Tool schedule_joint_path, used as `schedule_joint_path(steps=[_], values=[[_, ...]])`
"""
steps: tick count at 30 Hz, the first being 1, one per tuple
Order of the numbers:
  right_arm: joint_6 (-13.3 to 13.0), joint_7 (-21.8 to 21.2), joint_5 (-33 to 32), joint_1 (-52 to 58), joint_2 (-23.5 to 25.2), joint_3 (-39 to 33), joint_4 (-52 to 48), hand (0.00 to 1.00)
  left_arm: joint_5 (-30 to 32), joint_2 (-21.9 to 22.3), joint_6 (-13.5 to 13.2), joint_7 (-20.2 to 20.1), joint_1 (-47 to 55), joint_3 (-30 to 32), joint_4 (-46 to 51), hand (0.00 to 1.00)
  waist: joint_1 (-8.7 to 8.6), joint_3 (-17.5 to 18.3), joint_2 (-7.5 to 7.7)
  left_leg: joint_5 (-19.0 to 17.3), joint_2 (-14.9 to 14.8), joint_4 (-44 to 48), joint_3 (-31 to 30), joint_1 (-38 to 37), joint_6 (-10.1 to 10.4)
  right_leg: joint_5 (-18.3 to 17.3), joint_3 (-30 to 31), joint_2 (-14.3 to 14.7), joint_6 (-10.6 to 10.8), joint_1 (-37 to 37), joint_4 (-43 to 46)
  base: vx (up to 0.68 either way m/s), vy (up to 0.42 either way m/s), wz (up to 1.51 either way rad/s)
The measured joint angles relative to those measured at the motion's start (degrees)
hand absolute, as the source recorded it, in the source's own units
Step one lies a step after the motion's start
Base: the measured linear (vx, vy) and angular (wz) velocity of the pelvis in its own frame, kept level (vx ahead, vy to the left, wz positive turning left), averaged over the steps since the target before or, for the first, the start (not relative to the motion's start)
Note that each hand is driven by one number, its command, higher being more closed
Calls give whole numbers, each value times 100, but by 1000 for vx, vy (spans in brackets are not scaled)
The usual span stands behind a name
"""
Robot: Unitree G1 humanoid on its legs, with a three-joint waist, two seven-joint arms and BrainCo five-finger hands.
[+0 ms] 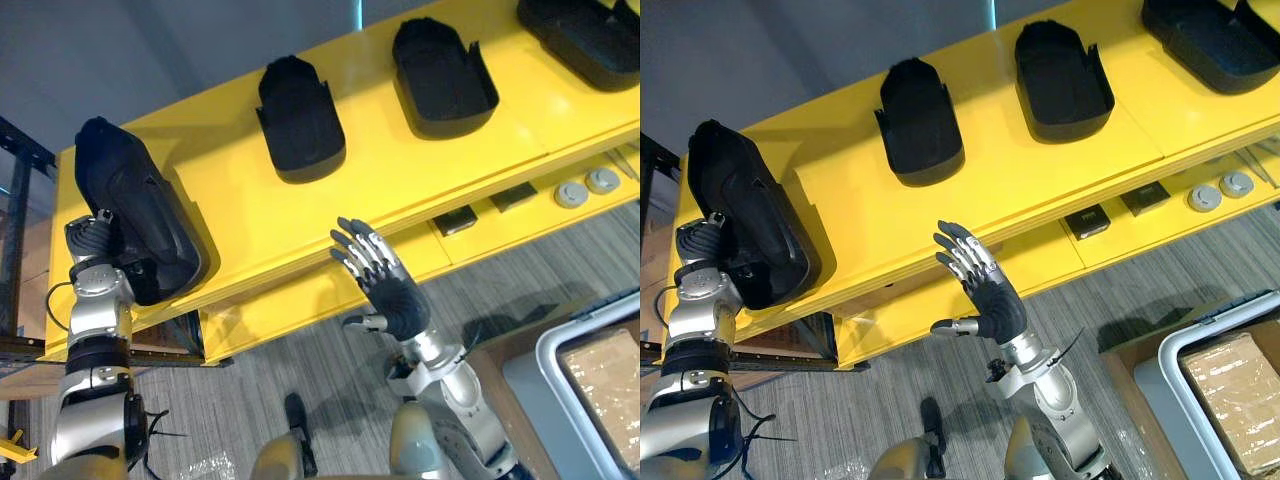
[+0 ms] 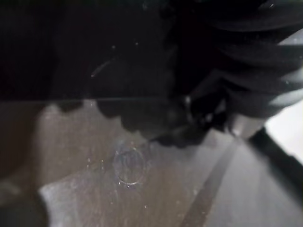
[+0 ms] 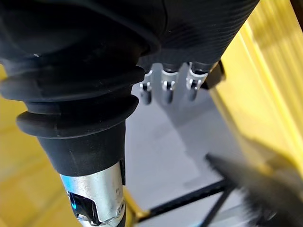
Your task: Walk over and take plastic housings, then place them on the shelf
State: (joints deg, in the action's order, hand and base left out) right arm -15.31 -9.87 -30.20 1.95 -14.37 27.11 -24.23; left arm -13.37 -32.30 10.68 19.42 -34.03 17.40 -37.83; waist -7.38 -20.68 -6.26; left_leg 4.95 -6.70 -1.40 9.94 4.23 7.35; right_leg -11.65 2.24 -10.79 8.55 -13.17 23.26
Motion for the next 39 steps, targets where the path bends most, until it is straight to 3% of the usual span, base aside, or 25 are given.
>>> schedule_joint_path(steps=[5, 10, 11, 18, 25, 29, 32, 34, 36, 39], values=[[55, 11, 69, -11, -8, 324, -213, 0, -201, -125, 85, 36, -290, 35, 1, 100, 25, -150, -1, 8, 3, 0, 15, 201, -6, 0, 3, -7, -2, -207, 42, 9, -6, 4], [67, 151, 67, -193, -18, 325, -251, 0, -126, -314, 411, 46, -515, 33, 1, 100, 33, -209, -7, 8, 0, 2, 87, 301, -6, 0, 9, -8, -3, -346, 89, 9, -4, 0], [82, 162, 67, -202, -18, 325, -251, 0, -121, -357, 483, 53, -553, 35, 1, 0, 42, -212, -10, 8, 2, 1, 185, 301, -6, 0, 39, -9, -3, -376, 108, 21, -20, -6], [180, 242, 70, -79, -17, 332, -285, 0, -123, -396, 821, 263, -915, 36, 1, 0, 45, -216, -19, 8, 2, 1, 298, 279, -6, 0, 62, -8, -4, -368, 109, 3, -3, -1], [168, 261, 179, 206, -12, 339, -289, 0, -152, -584, 787, 828, -1054, 31, 5, 0, 34, -216, -20, 6, -3, -8, 315, 46, -7, 1, 26, -13, -5, -67, 2, 0, 0, 0], [151, 260, 179, 426, -12, 339, -288, 0, -285, -599, 124, 1419, -1337, 21, 12, 0, -17, -216, -19, 3, -17, -14, 327, -31, -6, 11, -22, -7, 6, 60, -79, -37, -7, 2], [77, 241, 183, 628, -7, 337, -276, 0, -497, -610, -573, 1766, -1596, -18, 21, 0, -121, -204, 4, 1, -14, -39, 359, -122, -4, 28, -19, -5, 20, 150, -102, -29, 2, -2], [-10, 227, 182, 752, 6, 328, -265, 0, -906, -637, -1034, 1696, -1674, -121, 77, 0, -178, -188, 32, 0, -18, -67, 435, -253, -4, 45, 22, 9, 25, 258, -151, -18, 2, -18], [-102, 87, 187, 844, 27, 262, -199, 0, -1541, -740, -1722, 1309, -1700, -382, 153, 0, -299, -111, 42, 0, -36, -120, 495, -393, -4, 137, 75, 48, 33, 401, -314, -12, 5, -19], [-210, -134, 187, 917, 76, 0, -158, 0, -1838, -624, -2327, 840, -1673, -620, 723, 0, -390, 30, 86, -3, -44, -134, 502, -445, -9, 239, 86, 66, 72, 529, -516, -4, 13, -6]])
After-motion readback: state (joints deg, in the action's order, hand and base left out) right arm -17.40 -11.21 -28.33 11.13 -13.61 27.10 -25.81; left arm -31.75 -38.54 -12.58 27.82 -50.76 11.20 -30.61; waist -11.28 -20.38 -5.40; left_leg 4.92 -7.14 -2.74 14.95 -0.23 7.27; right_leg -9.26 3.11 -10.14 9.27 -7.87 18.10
